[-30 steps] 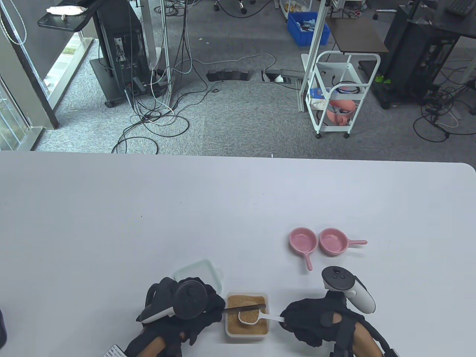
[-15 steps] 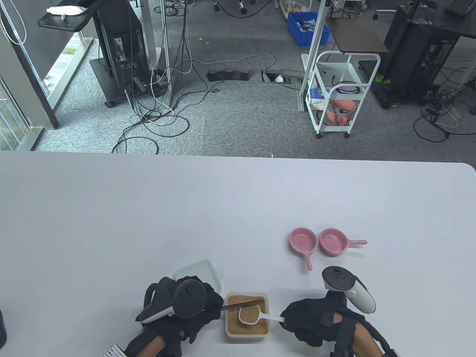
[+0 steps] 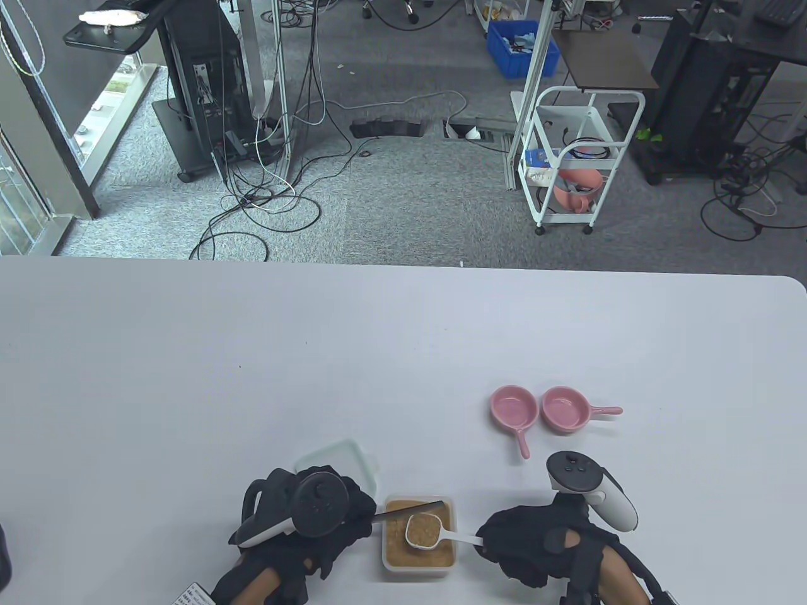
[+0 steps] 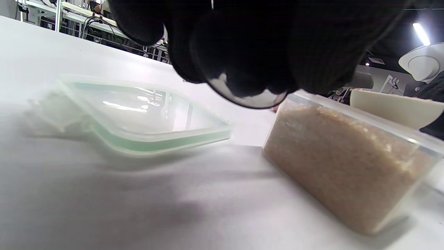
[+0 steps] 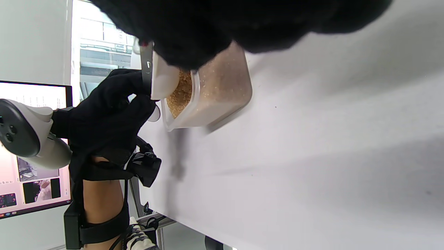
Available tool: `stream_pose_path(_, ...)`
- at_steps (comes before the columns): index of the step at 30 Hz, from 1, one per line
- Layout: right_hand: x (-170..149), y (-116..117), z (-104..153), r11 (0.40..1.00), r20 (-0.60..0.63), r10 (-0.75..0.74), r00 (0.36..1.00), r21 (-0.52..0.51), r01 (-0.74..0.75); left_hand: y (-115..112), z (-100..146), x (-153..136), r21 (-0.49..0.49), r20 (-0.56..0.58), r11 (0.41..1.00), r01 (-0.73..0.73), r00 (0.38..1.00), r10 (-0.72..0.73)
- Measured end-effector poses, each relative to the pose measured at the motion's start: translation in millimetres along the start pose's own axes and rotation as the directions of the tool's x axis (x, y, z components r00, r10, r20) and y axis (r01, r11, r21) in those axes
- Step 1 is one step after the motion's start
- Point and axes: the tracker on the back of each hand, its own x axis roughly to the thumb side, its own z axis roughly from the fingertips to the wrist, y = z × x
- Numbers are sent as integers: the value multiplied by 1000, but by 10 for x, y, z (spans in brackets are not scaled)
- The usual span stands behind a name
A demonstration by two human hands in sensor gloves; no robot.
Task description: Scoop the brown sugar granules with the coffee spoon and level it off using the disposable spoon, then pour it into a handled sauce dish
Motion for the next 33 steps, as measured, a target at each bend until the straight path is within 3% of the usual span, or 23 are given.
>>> stream_pose_path(17,-5,-16,9,1000,-8,13,1000,-10,-14,42,16,-36,40,-12,999,-27,1000,27)
stream_pose_path(29,-8,-25,16,999,-14,27,1000,-18,-27,-34,-18,-78,-27,-55,999,43,997,-44)
stream_pose_path(33,-7,-29,16,1000,-10,26,1000,-18,-26,-3,-5,-76,-3,-50,1000,25,998,-25)
